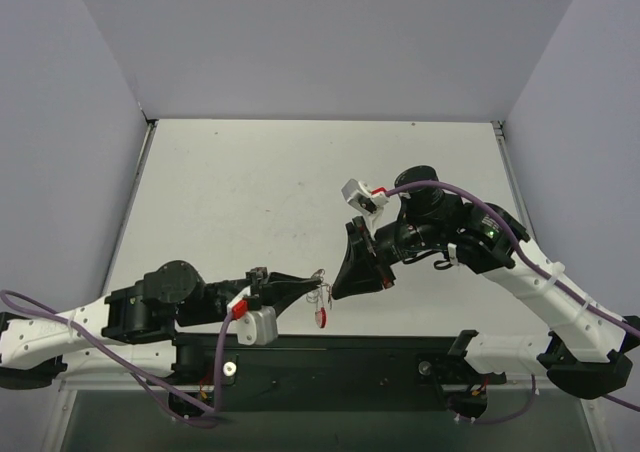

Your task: Put the keys on the keyring

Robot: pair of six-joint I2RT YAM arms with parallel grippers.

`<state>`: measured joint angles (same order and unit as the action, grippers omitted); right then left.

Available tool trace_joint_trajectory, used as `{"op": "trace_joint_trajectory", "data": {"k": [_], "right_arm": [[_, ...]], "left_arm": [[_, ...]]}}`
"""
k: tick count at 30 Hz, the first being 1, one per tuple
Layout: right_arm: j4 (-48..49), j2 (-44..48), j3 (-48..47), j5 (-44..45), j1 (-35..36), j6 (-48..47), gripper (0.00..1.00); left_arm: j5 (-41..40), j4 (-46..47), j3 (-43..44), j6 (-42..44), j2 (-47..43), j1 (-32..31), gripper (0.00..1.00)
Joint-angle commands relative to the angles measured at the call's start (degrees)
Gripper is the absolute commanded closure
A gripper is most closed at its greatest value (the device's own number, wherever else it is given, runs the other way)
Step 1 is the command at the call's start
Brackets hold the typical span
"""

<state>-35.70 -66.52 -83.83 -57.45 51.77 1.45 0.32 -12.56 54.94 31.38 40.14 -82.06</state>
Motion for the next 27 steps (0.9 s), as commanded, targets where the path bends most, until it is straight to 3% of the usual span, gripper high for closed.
{"op": "trace_joint_trajectory", "data": {"k": [1, 15, 27], "right_arm": [[2.30, 0.78, -0.54, -0.21, -0.53, -0.93, 1.00], [2.30, 0.87, -0.81, 0.06, -0.53, -0.66, 1.00], [2.30, 1.31, -0.89, -0.91, -0.61, 0.04, 1.00]], "left_arm": [[1.35, 5.53, 1.14, 0.44, -1.56, -0.29, 1.00], [3.46, 2.80, 3.07, 0.70, 1.26, -0.29, 1.00], [-3.13, 2.90, 3.24, 2.64, 3.01, -0.29, 1.00]]}}
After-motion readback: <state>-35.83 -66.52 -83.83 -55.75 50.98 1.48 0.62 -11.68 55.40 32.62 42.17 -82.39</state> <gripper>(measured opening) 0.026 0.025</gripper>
